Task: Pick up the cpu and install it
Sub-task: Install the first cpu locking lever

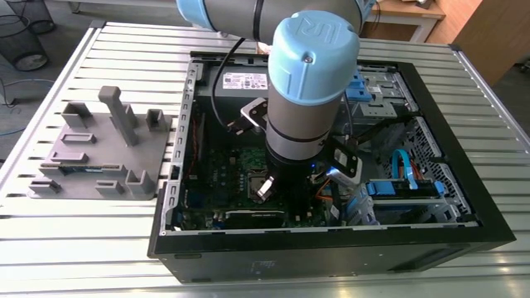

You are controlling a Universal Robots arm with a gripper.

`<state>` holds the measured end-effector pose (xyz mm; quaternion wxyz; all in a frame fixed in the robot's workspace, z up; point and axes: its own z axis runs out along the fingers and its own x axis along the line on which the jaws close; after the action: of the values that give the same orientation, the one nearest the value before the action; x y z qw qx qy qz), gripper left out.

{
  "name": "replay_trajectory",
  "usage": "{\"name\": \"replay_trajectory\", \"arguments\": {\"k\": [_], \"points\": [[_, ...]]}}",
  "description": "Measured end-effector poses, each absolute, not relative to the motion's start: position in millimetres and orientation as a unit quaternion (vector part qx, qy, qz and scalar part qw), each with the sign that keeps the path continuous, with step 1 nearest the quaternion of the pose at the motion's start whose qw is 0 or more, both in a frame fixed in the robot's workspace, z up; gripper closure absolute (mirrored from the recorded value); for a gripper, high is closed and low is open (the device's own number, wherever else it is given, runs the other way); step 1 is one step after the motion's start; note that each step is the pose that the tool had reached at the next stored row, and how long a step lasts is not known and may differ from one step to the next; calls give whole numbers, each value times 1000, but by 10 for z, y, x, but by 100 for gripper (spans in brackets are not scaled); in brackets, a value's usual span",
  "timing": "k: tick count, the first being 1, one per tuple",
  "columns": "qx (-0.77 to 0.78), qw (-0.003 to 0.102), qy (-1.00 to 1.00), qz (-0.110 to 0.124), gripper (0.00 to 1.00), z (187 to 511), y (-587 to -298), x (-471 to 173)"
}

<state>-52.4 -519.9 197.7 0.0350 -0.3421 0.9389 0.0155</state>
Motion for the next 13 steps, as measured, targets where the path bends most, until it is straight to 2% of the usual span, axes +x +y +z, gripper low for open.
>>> {"name": "replay_trajectory", "arguments": {"k": [13], "points": [[-342, 36, 939, 17, 89, 2076, -5196, -532]]}}
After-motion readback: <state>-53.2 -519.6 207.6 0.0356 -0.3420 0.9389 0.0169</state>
